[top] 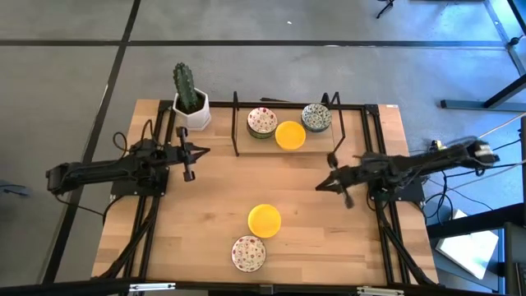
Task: Pick & Place Mini bowls
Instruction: Stack the yellow bowl on top of the yellow bowl on the shelf
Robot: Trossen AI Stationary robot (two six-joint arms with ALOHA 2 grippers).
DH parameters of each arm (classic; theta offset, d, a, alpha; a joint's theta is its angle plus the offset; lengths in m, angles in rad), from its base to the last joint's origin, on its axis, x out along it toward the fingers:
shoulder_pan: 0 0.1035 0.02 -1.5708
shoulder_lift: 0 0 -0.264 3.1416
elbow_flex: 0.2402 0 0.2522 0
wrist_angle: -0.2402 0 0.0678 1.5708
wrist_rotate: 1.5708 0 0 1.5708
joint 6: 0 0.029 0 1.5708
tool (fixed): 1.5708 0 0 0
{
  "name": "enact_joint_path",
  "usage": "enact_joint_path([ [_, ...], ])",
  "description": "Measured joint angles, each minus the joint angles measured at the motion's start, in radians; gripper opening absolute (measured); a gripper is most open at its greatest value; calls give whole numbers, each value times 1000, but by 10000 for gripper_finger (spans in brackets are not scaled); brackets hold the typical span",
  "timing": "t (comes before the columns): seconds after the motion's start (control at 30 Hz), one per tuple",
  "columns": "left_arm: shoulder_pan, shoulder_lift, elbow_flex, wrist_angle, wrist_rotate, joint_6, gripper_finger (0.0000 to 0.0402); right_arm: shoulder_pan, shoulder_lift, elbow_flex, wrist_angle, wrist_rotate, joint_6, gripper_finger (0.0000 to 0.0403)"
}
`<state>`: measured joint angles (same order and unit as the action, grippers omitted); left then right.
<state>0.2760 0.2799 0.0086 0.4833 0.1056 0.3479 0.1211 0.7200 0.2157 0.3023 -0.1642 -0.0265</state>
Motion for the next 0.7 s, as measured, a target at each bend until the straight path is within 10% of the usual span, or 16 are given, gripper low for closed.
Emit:
enact_joint_path([
  [0.3, -1, -25, 0, 193, 115, -32, 4, 120, 541, 371, -91, 115, 2, 17],
  [0.7, -1, 11, 0, 130, 207, -16, 4, 147, 1077, 1065, -815, 198, -33, 72],
])
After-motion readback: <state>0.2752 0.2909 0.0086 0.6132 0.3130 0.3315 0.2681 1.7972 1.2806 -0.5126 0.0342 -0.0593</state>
